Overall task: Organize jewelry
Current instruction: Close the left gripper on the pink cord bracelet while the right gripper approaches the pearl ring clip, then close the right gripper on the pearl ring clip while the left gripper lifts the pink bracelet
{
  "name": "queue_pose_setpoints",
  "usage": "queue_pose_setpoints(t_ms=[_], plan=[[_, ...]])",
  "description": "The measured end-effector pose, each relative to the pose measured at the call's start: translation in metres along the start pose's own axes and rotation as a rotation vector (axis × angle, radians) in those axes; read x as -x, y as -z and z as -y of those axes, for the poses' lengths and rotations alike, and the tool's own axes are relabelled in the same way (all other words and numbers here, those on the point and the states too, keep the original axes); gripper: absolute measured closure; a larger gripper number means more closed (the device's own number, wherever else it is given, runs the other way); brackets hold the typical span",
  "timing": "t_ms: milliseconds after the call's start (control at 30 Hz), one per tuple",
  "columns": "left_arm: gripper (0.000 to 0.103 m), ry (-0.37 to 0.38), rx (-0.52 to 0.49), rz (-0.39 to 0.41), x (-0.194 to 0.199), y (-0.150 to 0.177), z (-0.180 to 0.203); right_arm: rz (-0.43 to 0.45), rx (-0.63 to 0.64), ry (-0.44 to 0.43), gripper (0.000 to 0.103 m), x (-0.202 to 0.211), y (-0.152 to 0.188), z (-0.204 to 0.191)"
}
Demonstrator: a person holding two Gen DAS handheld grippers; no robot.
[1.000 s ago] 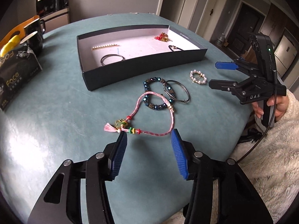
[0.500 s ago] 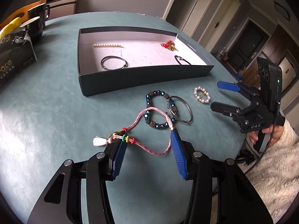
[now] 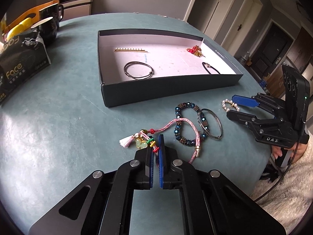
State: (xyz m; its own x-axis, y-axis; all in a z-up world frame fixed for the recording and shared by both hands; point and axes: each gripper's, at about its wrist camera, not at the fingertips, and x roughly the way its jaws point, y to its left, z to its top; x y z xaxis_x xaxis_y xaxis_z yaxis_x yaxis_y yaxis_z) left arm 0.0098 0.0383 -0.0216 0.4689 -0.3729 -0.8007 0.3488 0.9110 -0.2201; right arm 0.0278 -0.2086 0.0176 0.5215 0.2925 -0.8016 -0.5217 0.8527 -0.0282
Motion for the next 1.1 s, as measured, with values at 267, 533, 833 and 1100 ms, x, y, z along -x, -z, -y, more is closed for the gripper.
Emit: queue_pose_setpoints(t_ms=[267,533,833,1100], plan=[[0.099,-0.005,-0.021,0.019,0.009,0.001,0.001,0.010,0.000,-0.003,0.054,0.003,0.000,0.001],[0.099,-0.006,-0.053,0.058,0.026,-0.005,0.006,0.040,-0.011,-0.013,0.054,0.017,-0.003,0.003],[0.099,-0.034,-0.138,0.138,0.054,-0.030,0.018,0.112,-0.009,-0.030,0.054,0.044,-0.021,0.006],[0.099,-0.040,-0.241,0.219,0.056,-0.083,0.035,0.176,-0.021,-0.007,0.054,0.047,-0.051,0.021]])
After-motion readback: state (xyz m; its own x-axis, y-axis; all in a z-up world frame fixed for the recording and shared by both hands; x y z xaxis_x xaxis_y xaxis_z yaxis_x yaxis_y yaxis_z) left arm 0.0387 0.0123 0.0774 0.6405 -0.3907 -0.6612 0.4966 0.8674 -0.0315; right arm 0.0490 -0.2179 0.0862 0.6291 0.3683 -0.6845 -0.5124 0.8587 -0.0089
